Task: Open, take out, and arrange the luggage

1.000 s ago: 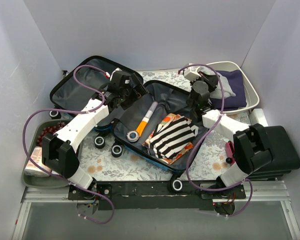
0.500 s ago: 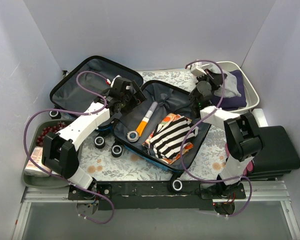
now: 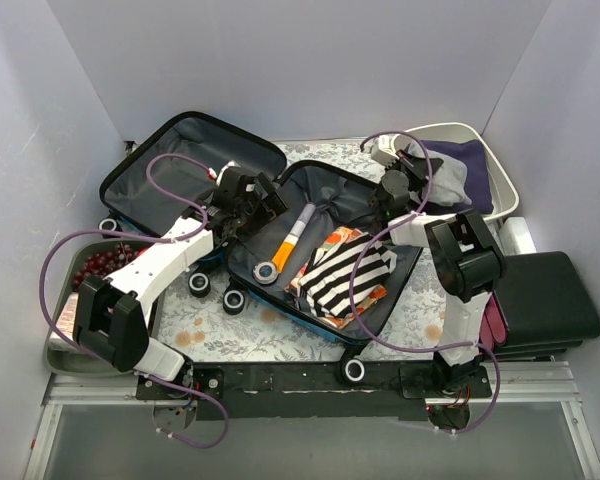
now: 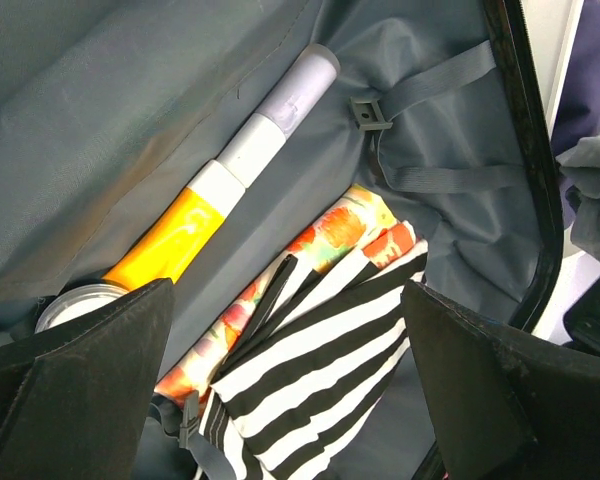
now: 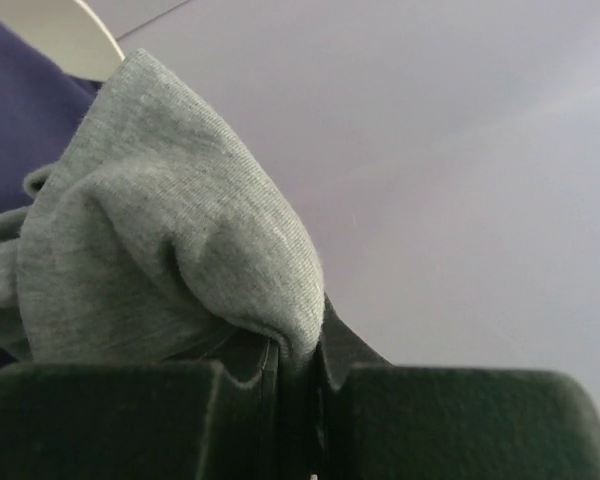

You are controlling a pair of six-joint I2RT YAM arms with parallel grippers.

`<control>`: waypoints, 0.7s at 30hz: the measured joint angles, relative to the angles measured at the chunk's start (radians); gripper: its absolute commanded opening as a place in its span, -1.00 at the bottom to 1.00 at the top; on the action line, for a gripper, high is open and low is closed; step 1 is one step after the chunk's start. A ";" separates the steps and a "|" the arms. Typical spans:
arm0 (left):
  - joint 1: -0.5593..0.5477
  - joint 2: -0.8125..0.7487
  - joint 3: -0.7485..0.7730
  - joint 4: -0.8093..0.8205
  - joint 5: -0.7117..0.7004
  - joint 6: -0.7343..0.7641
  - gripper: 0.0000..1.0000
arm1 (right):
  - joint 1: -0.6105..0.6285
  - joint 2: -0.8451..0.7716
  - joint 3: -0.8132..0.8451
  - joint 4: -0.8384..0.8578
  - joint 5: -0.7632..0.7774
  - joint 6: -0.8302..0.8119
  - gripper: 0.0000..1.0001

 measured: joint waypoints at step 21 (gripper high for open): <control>0.001 -0.005 -0.053 0.045 0.001 0.044 0.96 | -0.204 0.307 0.271 0.043 -0.076 -0.039 -0.97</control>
